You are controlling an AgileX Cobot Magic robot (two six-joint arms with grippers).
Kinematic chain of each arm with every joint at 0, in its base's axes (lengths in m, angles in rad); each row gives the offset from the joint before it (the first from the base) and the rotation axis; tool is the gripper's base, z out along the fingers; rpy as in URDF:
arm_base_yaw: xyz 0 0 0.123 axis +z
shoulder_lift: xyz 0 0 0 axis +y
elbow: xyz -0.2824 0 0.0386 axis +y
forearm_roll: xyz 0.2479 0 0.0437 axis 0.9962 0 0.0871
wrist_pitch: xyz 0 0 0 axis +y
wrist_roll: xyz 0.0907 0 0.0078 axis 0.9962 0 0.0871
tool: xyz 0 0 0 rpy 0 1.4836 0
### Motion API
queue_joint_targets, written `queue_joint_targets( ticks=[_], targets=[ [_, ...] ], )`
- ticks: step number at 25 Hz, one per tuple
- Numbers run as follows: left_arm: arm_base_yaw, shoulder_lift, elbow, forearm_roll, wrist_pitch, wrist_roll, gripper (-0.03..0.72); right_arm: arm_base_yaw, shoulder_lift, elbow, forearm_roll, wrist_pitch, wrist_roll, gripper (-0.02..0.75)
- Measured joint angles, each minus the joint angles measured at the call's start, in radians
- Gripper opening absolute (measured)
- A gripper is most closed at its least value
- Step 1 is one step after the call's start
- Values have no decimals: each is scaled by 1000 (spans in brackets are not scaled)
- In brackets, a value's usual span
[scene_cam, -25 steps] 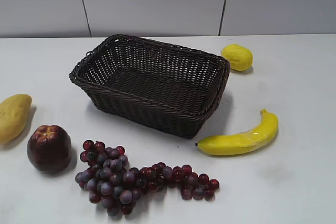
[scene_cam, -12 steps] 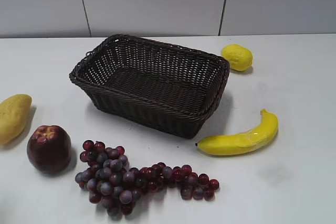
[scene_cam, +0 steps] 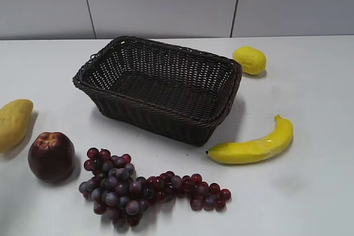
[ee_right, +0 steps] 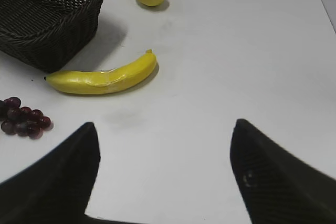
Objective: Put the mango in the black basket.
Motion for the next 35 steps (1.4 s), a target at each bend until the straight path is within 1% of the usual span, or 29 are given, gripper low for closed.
queue_joint_targets(
  ticks=[4,9,15,20,28,32,33,35],
  targets=[
    [-7,139,-75,-1,17,6,608,0,0,0,0,0,0,592],
    [-40,292,-138,-1,30,7,610,0,0,0,0,0,0,592],
    [-46,415,-195,12,13,7,671,0,0,0,0,0,0,592],
    [-46,486,-229,16,-14,8,686,0,0,0,0,0,0,592],
    [-46,590,-234,22,-44,8,687,0,0,0,0,0,0,592],
    [-46,604,-234,22,-71,8,666,0,0,0,0,0,0,592],
    [-46,604,-234,22,-78,8,651,0,0,0,0,0,0,592],
    [-46,605,-234,21,-85,8,596,0,0,0,0,0,0,592]
  ],
)
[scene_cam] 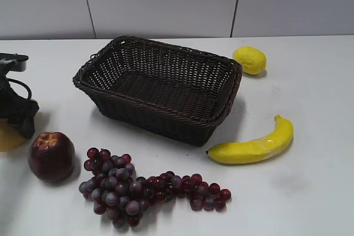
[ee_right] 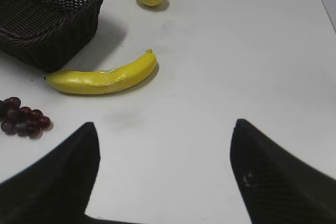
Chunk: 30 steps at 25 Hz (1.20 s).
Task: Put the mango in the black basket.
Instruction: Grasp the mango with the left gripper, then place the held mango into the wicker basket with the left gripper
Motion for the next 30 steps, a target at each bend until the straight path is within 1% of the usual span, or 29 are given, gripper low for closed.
queue_joint_targets(
  ticks=[1,7,11,13,16,18,20,23,27,30],
  targets=[
    [0,0,0,0,0,0,587,0,0,0,0,0,0,592],
    [0,-11,0,2,11,0,587,0,0,0,0,0,0,592],
    [0,-80,-17,42,28,0,587,0,0,0,0,0,0,592],
    [0,-123,-54,57,37,0,587,0,0,0,0,0,0,592],
    [-4,-181,-142,51,49,8,587,0,0,0,0,0,0,592],
    [-28,-206,-213,31,51,18,587,0,0,0,0,0,0,592],
    [-64,-213,-278,9,51,27,587,0,0,0,0,0,0,592],
    [-165,-209,-349,-9,18,37,587,0,0,0,0,0,0,592],
    [-325,-185,-369,-19,-99,40,587,0,0,0,0,0,0,592],
    [-426,-122,-369,-22,-163,40,587,0,0,0,0,0,0,592]
  ],
)
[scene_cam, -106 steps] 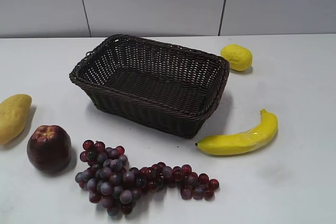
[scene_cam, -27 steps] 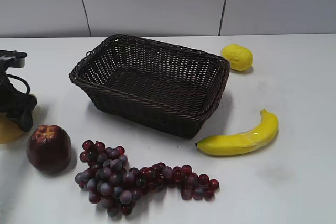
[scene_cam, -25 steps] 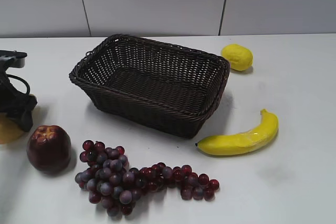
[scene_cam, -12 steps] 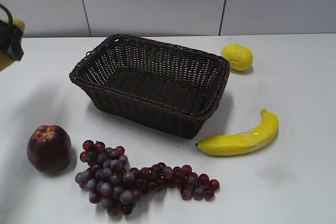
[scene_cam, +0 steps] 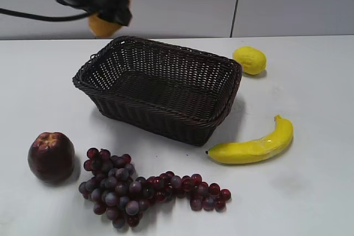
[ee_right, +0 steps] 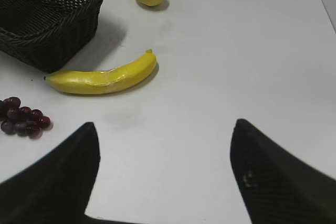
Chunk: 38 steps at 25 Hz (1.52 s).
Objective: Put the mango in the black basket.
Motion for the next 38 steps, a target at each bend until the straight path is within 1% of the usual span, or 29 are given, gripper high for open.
queue_joint_targets(
  ticks=[4,7,12,16,20,22,25,28,32,34,36,38],
  targets=[
    [-91,97,0,-1,-92,0,587,0,0,0,0,0,0,592],
    [-120,163,0,-1,-129,0,587,0,0,0,0,0,0,592],
    [-122,261,0,0,-65,0,587,0,0,0,0,0,0,592],
    [-122,287,1,0,-24,0,587,0,0,0,0,0,0,592],
    [-121,287,-5,0,-13,0,668,0,0,0,0,0,0,592],
    [-121,287,-22,0,17,0,678,0,0,0,0,0,0,592],
    [-114,287,-76,6,104,0,681,0,0,0,0,0,0,592],
    [-93,287,-177,22,241,-7,680,0,0,0,0,0,0,592],
    [-43,283,-321,50,445,-52,661,0,0,0,0,0,0,592],
    [-3,273,-376,79,545,-80,642,0,0,0,0,0,0,592],
    [31,256,-390,98,582,-93,615,0,0,0,0,0,0,592],
    [75,222,-373,99,595,-108,577,0,0,0,0,0,0,592]
  ],
)
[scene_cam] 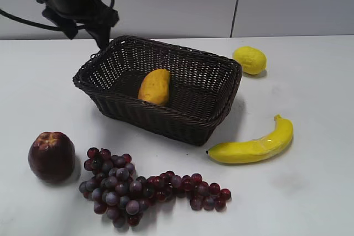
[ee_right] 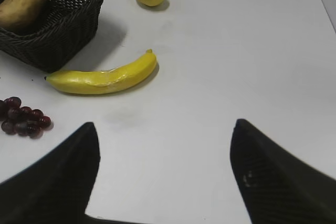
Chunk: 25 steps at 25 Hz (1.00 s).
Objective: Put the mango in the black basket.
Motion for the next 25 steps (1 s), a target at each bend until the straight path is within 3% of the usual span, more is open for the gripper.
queue_joint_targets(
  ticks=[6,16,25],
  targets=[
    [107,-167,174,52,11,-5,540,0,0,0,0,0,0,592],
    [393,-584,640,39,15,-8,538,0,0,0,0,0,0,592],
    [426,-1037,1014,6,-53,-8,538,0,0,0,0,0,0,592]
  ],
)
